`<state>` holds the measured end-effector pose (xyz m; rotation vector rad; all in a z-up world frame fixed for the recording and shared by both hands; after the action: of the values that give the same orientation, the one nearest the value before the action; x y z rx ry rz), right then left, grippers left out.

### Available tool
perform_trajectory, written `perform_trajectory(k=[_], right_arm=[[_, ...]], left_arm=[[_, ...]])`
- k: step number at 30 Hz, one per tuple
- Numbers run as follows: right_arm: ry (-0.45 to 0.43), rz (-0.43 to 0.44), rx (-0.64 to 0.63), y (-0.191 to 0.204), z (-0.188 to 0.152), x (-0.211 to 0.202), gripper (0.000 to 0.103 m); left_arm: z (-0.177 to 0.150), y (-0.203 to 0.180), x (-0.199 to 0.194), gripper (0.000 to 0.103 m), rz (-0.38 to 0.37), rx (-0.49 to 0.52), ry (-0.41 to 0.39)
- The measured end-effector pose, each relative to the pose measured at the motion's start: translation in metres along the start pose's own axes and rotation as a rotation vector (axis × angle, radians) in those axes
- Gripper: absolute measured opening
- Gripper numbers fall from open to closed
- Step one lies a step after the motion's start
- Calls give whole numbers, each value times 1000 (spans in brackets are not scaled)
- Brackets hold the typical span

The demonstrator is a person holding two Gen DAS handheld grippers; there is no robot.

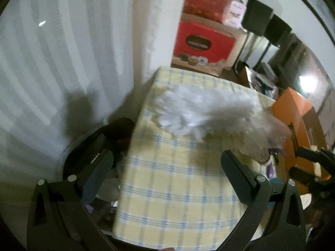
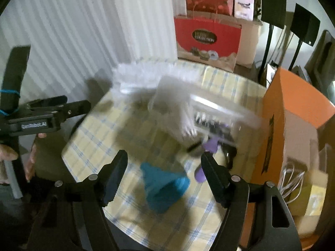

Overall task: Organize objects
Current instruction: 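Grasp the white feather duster with both grippers side by side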

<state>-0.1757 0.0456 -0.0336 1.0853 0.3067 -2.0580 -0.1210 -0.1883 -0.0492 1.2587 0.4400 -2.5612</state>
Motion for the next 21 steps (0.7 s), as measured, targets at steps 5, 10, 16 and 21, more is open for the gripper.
perform_trajectory(k=[5,10,16,21], right_arm=[[-10,-13,19,-7,30,-1,74],[-5,1,50,-16,62,5,75],[43,1,117,-33,93,37,75],[92,5,184,-50,107,74,75]], left_arm=[[8,29,13,103,19,-57,21],[18,42,35,103,22,-94,50],[33,28,57,101,-51,-108,69],[48,9,80,81,-91,-104,96]])
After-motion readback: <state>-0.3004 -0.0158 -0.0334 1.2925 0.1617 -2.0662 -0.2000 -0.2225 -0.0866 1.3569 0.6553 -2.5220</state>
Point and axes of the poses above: each gripper's, at about its wrist camera, not at the fingertips, and x roughly the way its jaws point, y to its left, z to its top, the point moved 2 cm from there along x, roughly the way its jaws point, and after that the axes turned 4 degrees about -y, right-handed, at the moved point
